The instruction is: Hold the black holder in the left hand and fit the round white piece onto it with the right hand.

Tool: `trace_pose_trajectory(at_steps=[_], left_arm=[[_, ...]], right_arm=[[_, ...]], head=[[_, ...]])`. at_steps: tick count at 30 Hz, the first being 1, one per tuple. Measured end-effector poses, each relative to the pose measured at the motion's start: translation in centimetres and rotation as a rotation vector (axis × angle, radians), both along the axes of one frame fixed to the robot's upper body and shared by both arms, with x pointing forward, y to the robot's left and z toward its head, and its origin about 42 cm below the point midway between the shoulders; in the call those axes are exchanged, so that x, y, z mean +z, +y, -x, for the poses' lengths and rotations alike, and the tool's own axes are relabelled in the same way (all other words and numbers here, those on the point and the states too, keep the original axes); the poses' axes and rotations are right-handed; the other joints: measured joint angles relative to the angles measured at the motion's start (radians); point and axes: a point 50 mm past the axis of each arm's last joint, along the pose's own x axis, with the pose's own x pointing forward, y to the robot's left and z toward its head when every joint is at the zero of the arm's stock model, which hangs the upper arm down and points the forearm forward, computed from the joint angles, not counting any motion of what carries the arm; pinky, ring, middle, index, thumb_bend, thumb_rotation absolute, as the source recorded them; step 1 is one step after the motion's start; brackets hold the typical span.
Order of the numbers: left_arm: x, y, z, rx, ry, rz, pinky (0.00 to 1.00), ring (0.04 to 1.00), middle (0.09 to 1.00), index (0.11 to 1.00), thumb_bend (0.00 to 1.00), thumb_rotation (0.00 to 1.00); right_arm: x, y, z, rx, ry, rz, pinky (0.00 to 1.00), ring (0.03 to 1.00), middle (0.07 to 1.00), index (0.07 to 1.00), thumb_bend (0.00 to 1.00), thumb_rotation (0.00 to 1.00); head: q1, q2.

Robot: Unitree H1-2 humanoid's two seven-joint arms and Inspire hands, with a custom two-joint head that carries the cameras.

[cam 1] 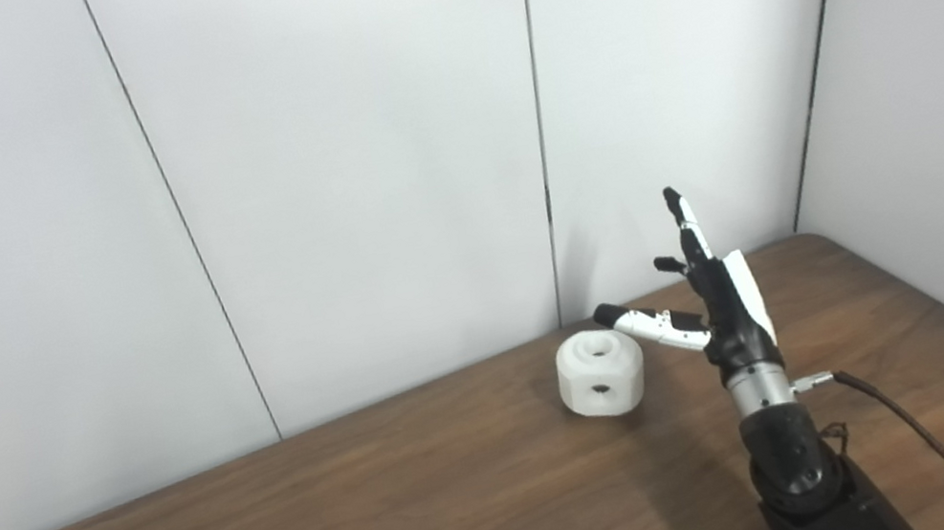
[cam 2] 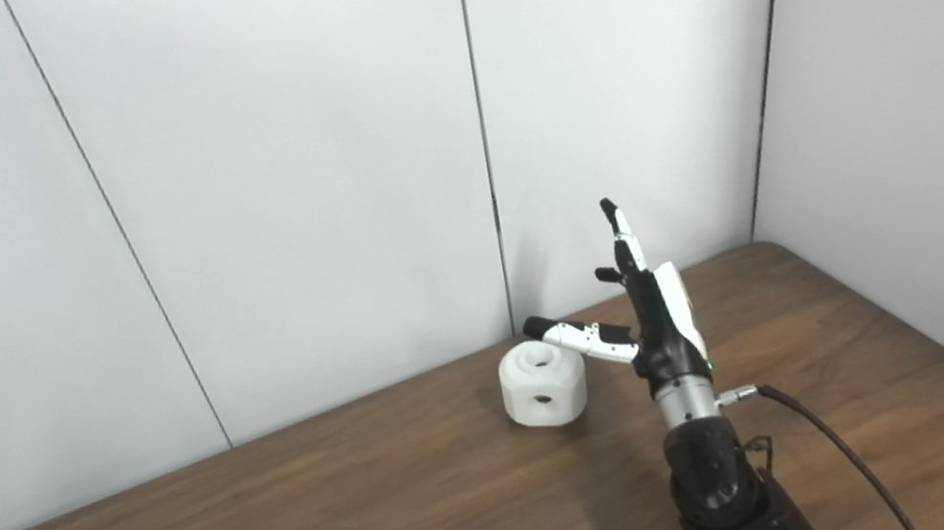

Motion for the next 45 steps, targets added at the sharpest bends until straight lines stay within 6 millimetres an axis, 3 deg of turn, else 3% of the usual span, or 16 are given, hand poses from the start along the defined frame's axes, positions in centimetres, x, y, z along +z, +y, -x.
trace_pose_trajectory(at_steps=[7, 32, 33, 39, 45], left_arm=[[0.0, 0.0, 0.0, 0.0, 0.0, 0.0, 1.0, 1.0, 0.91, 0.481, 0.52, 0.05], [0.1, 0.0, 0.0, -0.001, -0.002, 0.001, 1.0, 1.0, 0.92, 0.482, 0.52, 0.05], [0.1, 0.0, 0.0, -0.001, -0.002, 0.0, 1.0, 1.0, 0.921, 0.482, 0.52, 0.05], [0.4, -0.1, 0.0, 0.0, 0.001, -0.009, 1.0, 1.0, 0.929, 0.481, 0.52, 0.05], [1.2, -0.5, 0.2, -0.001, 0.015, -0.038, 1.0, 1.0, 0.925, 0.482, 0.52, 0.05]], right_arm=[[0.7, 0.4, 0.1, 0.056, -0.024, -0.077, 0.05, 0.081, 0.116, 0.101, 0.61, 0.0], [0.8, 0.5, 0.1, 0.041, -0.012, 0.041, 0.03, 0.06, 0.096, 0.1, 0.61, 0.0], [0.9, 0.6, 0.1, 0.045, -0.01, 0.064, 0.03, 0.06, 0.098, 0.103, 0.6, 0.0], [1.6, 0.7, 0.4, 0.087, 0.0, 0.213, 0.03, 0.068, 0.11, 0.119, 0.62, 0.0], [1.6, 1.0, 0.7, 0.137, 0.028, 0.28, 0.04, 0.073, 0.117, 0.127, 0.65, 0.0]], head=[[0.0, 0.002], [0.005, 0.026], [0.006, 0.044], [0.011, 0.067], [0.025, 0.13]])
